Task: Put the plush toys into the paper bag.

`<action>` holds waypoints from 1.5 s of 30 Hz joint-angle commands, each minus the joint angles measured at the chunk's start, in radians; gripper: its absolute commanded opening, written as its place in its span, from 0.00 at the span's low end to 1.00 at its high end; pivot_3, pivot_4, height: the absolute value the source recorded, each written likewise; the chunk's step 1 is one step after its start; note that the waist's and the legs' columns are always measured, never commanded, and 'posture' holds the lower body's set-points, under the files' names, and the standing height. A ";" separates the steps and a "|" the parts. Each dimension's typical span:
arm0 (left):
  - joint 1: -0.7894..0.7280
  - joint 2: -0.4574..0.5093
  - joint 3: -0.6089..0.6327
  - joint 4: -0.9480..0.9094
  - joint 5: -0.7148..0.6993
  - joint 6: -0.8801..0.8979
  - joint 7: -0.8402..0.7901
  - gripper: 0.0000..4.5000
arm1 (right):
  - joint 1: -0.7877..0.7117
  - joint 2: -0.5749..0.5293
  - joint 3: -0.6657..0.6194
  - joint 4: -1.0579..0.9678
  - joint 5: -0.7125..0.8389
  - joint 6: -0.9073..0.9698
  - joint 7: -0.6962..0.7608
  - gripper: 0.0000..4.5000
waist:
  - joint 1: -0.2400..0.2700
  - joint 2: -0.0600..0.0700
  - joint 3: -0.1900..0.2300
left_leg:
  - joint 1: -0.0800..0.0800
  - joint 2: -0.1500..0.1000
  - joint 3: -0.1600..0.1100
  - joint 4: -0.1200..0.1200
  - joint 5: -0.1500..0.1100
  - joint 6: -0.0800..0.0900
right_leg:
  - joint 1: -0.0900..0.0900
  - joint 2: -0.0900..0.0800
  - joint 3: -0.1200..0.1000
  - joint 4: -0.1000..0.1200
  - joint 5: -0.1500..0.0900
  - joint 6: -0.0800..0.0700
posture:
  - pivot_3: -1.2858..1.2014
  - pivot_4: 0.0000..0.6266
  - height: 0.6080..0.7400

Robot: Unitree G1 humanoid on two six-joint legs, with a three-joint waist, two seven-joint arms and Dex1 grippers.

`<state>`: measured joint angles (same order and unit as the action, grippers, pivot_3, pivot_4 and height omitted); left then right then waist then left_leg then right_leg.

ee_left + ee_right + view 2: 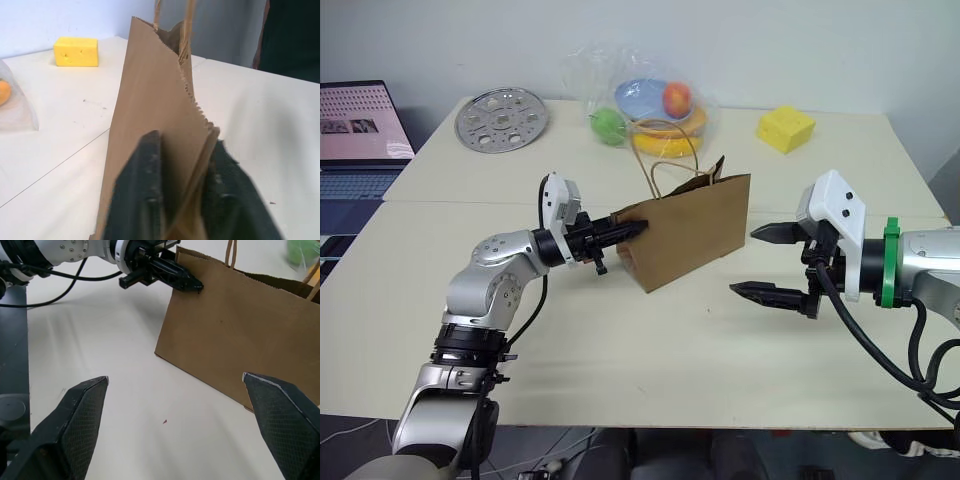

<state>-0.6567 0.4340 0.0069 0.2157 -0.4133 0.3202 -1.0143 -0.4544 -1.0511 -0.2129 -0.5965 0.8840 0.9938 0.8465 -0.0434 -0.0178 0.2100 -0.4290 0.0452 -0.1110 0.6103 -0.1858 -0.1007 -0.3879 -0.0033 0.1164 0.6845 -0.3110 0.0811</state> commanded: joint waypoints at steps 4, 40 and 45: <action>-0.063 -0.005 0.004 0.057 -0.003 -0.043 -0.047 0.00 | 0.080 0.008 -0.052 -0.060 -0.108 -0.144 -0.024 1.00 | 0.002 0.000 0.000 | 0.000 0.000 0.000 0.000 0.000 0.000 | 0.000 0.000 0.000 0.000 0.000 0.000 | 0.52 0.24 1.00; -0.066 0.182 0.005 0.051 0.080 -0.057 -0.333 0.89 | 0.419 -0.108 -0.406 -0.073 -0.075 -0.128 0.061 1.00 | -0.014 0.000 0.000 | 0.003 0.000 -0.001 0.002 0.000 0.001 | 0.002 0.000 0.000 0.005 0.000 0.000 | 0.52 0.24 1.00; 0.114 0.336 0.115 -0.183 0.073 0.066 -0.222 0.89 | 0.378 -0.213 -0.365 0.111 -0.163 -0.246 0.219 1.00 | -0.014 0.000 0.000 | 0.004 0.000 0.001 0.002 0.000 0.001 | 0.003 0.000 0.002 0.005 0.000 0.000 | 0.52 0.24 1.00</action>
<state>-0.5476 0.7390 0.0667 0.1129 -0.3200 0.3549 -1.2729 -0.0584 -1.2402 -0.5715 -0.5286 0.7532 0.8025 1.0098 -0.0573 -0.0177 0.2097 -0.4242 0.0455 -0.1097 0.6126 -0.1853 -0.1002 -0.3847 -0.0030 0.1180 0.6898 -0.3110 0.0814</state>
